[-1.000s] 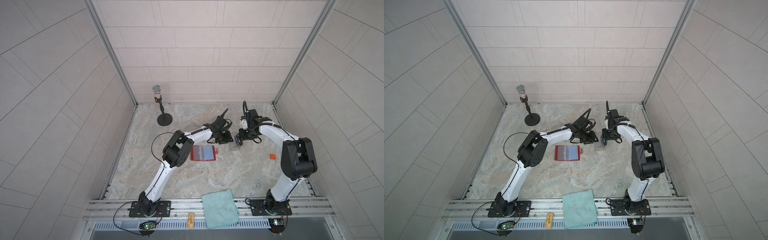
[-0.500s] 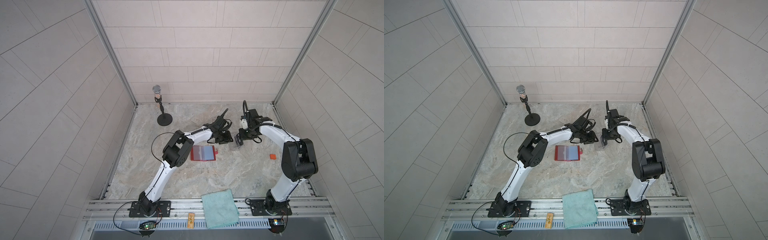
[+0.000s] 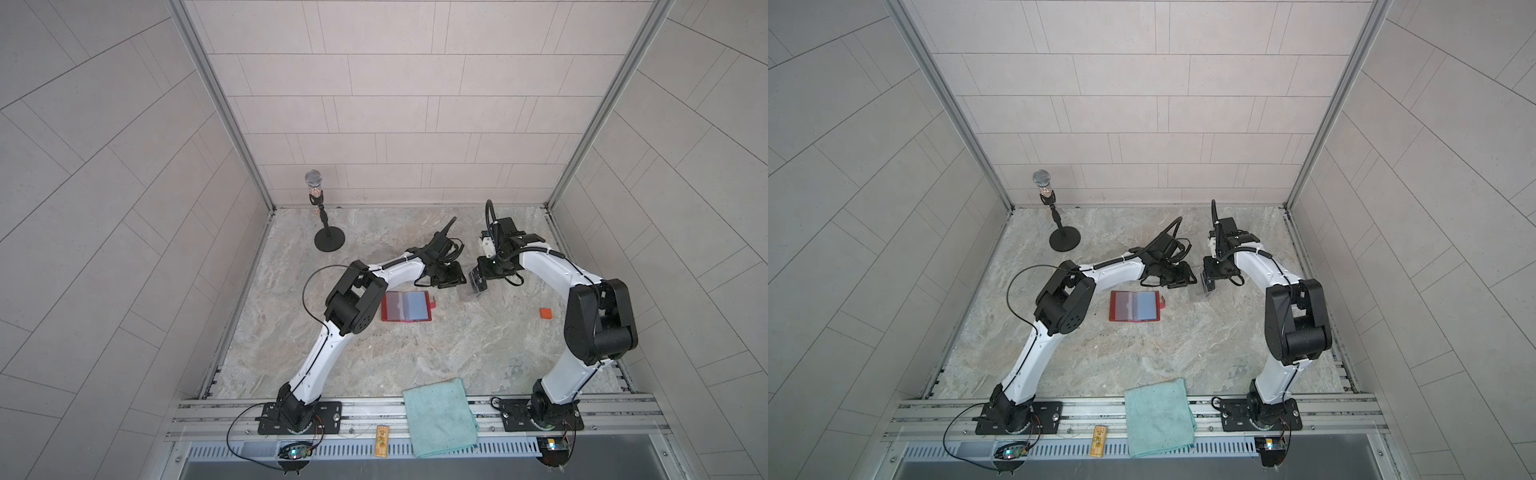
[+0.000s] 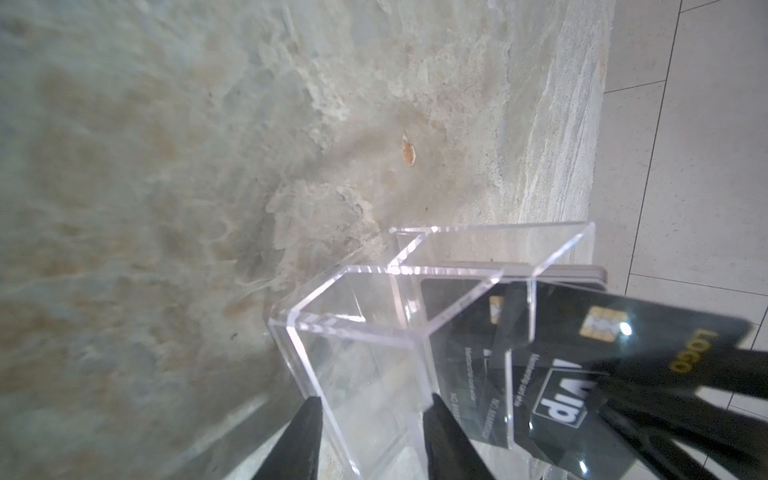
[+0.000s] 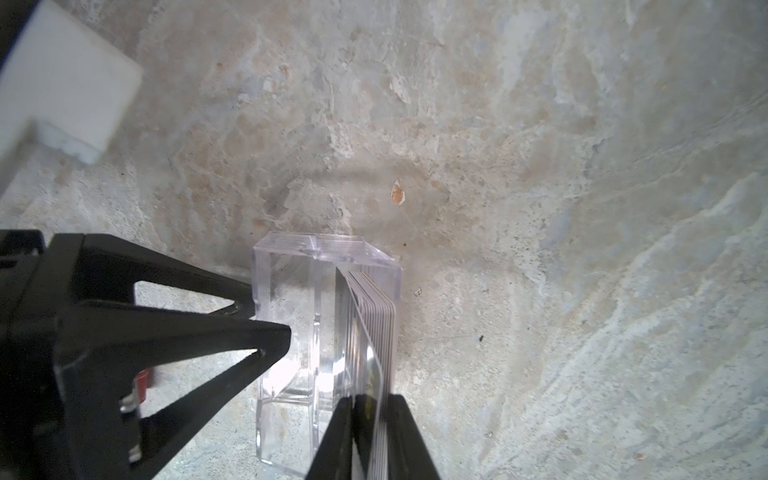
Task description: Put the credit cards into the card holder
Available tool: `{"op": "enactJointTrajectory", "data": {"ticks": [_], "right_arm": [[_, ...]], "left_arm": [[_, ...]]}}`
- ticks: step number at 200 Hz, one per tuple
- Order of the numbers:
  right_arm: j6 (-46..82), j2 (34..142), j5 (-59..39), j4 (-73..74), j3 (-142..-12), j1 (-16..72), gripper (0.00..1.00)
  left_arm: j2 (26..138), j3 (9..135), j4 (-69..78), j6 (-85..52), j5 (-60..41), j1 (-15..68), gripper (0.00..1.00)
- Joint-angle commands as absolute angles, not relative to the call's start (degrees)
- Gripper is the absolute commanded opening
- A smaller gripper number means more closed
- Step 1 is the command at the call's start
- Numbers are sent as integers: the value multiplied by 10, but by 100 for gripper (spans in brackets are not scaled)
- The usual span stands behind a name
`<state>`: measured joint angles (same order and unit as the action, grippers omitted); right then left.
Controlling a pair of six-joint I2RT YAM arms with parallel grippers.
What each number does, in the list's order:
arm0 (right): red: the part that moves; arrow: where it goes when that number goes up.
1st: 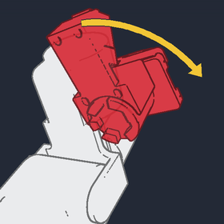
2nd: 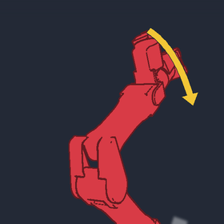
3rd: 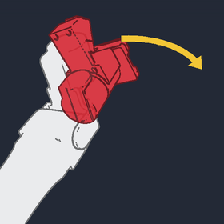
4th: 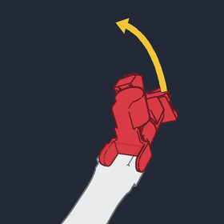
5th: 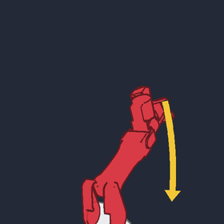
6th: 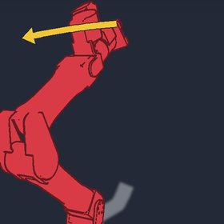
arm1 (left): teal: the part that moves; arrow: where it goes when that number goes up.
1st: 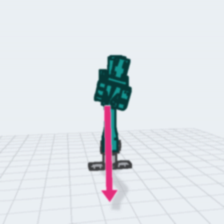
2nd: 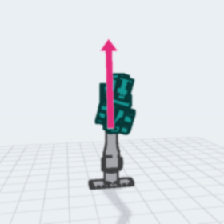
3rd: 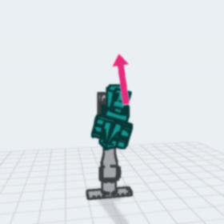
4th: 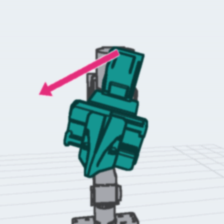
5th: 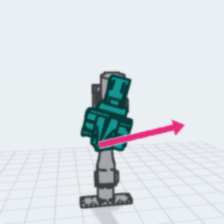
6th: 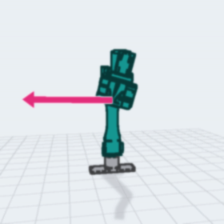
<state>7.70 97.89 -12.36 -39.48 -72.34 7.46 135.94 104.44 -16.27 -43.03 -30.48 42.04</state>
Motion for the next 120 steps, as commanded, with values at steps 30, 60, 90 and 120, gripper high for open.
{"op": "enactJointTrajectory", "data": {"ticks": [30,60,90,120], "right_arm": [[73,954,-97,-412,-731,70,9],[75,949,-103,-410,-730,70,2],[76,942,-111,-411,-731,70,0],[78,942,-133,-413,-734,70,0]], "left_arm": [[1356,1023,-224,-423,-284,417,44],[1354,1021,-215,-426,-292,417,44],[1347,1020,-206,-429,-306,416,46],[1337,1025,-187,-432,-335,416,50]]}}
